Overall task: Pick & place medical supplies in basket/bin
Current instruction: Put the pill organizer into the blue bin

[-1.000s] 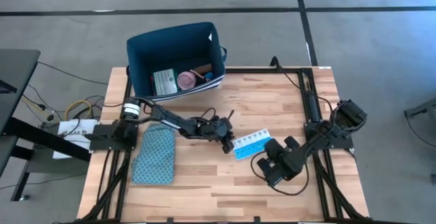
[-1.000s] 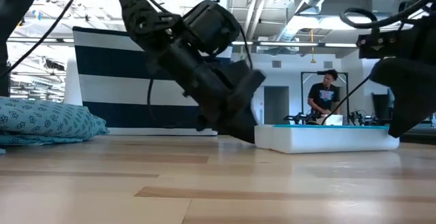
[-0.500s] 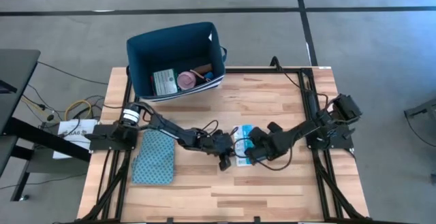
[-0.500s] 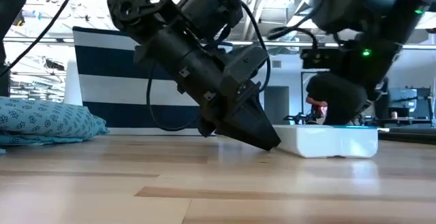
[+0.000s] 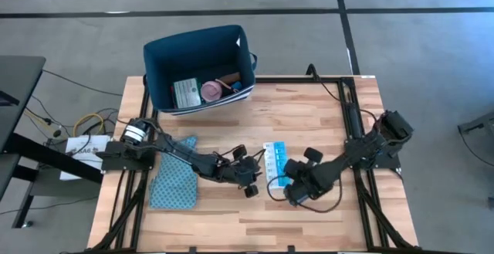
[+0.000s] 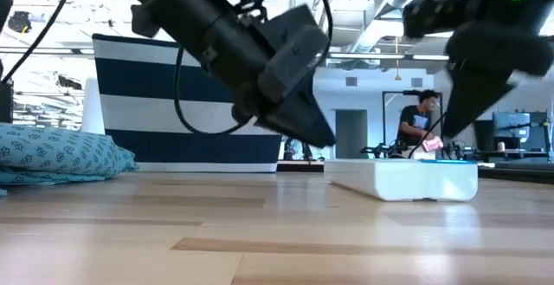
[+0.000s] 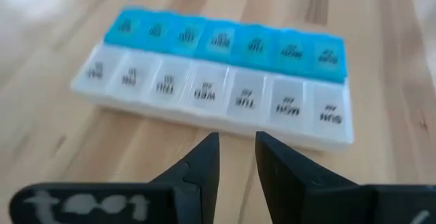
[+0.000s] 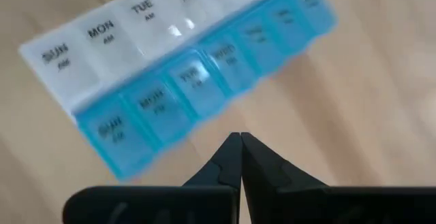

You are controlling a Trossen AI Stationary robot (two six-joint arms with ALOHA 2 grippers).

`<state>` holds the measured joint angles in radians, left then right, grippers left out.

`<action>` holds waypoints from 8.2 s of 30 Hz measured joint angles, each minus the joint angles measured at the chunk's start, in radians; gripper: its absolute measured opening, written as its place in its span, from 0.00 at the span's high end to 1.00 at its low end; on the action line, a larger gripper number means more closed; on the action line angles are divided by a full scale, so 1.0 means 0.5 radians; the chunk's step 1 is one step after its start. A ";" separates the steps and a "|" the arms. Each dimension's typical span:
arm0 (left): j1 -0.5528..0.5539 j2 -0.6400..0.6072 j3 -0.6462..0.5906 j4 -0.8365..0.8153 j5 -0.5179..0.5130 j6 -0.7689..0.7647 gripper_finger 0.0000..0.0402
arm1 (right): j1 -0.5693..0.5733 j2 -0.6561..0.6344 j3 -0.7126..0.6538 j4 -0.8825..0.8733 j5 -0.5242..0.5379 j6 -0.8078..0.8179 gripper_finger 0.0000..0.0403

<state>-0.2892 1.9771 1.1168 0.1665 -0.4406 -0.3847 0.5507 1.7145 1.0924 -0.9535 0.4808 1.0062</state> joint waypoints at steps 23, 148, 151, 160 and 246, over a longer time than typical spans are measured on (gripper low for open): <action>0.037 0.007 0.000 0.412 0.161 0.524 0.79 | 0.928 -0.978 0.082 -1.140 1.071 1.396 1.00; 0.126 0.287 -0.001 0.219 -0.076 0.227 1.00 | -0.469 -0.589 -1.108 1.750 -0.736 0.817 0.61; 0.116 0.287 -0.002 0.220 -0.069 0.223 1.00 | -0.382 -0.589 -1.108 1.740 -0.686 0.880 0.61; 0.105 0.287 -0.006 0.247 -0.052 0.227 1.00 | -0.330 -0.393 -1.102 1.919 -0.591 0.936 0.49; -0.800 -1.022 0.040 -1.604 -1.561 -0.403 1.00 | -1.066 0.003 -0.482 4.118 -0.446 -0.978 0.67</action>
<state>-0.6891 1.4662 1.1366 -0.6356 -1.2209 -0.5861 0.0178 1.7158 0.8514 1.1057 0.2578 0.5171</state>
